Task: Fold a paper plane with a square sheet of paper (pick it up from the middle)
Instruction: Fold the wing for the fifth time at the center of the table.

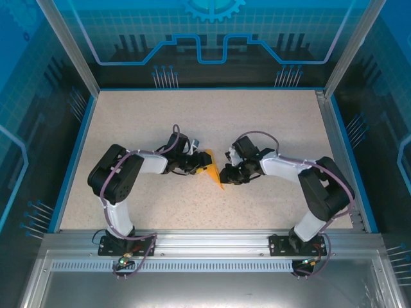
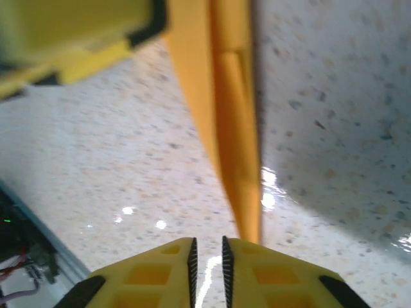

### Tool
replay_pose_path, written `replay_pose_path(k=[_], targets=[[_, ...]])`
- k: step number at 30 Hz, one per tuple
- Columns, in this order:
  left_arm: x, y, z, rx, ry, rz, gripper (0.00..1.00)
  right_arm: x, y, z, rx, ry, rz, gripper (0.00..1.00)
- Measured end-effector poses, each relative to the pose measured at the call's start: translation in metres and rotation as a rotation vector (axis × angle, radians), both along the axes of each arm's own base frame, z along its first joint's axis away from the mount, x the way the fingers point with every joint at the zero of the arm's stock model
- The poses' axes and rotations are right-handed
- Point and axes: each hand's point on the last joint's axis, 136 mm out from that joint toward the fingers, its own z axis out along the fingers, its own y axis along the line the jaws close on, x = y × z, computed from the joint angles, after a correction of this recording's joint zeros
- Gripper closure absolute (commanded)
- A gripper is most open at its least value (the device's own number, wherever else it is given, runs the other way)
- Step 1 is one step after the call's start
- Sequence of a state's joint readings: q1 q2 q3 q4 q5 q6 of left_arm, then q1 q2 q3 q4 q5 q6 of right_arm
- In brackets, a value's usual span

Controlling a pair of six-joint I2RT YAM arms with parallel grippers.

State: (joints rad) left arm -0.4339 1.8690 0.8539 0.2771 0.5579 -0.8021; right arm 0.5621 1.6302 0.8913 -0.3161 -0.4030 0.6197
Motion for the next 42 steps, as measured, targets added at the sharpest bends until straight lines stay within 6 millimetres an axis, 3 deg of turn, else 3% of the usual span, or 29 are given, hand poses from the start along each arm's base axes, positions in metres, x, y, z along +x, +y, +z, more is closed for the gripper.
replay_pose_path(k=[5, 9, 16, 23, 32, 42], targets=[[0.0, 0.0, 0.0, 0.0, 0.009, -0.002, 0.49, 0.008, 0.024, 0.013, 0.067, -0.046, 0.054, 0.92], [0.0, 0.0, 0.0, -0.001, 0.01, -0.002, 0.49, 0.011, 0.041, 0.0, 0.074, -0.032, 0.084, 0.94], [0.0, 0.0, 0.0, 0.002, 0.008, -0.007, 0.49, 0.01, 0.036, -0.023, 0.038, 0.012, 0.075, 0.94], [0.0, 0.0, -0.001, 0.007, 0.006, -0.015, 0.49, 0.008, 0.013, -0.04, 0.017, 0.054, 0.026, 0.94], [0.0, 0.0, -0.001, 0.004, 0.013, -0.017, 0.49, 0.009, 0.012, -0.041, 0.074, 0.049, 0.021, 0.92], [0.0, 0.0, -0.001, 0.006, 0.015, -0.019, 0.49, -0.002, 0.011, -0.026, 0.106, 0.034, 0.06, 0.9]])
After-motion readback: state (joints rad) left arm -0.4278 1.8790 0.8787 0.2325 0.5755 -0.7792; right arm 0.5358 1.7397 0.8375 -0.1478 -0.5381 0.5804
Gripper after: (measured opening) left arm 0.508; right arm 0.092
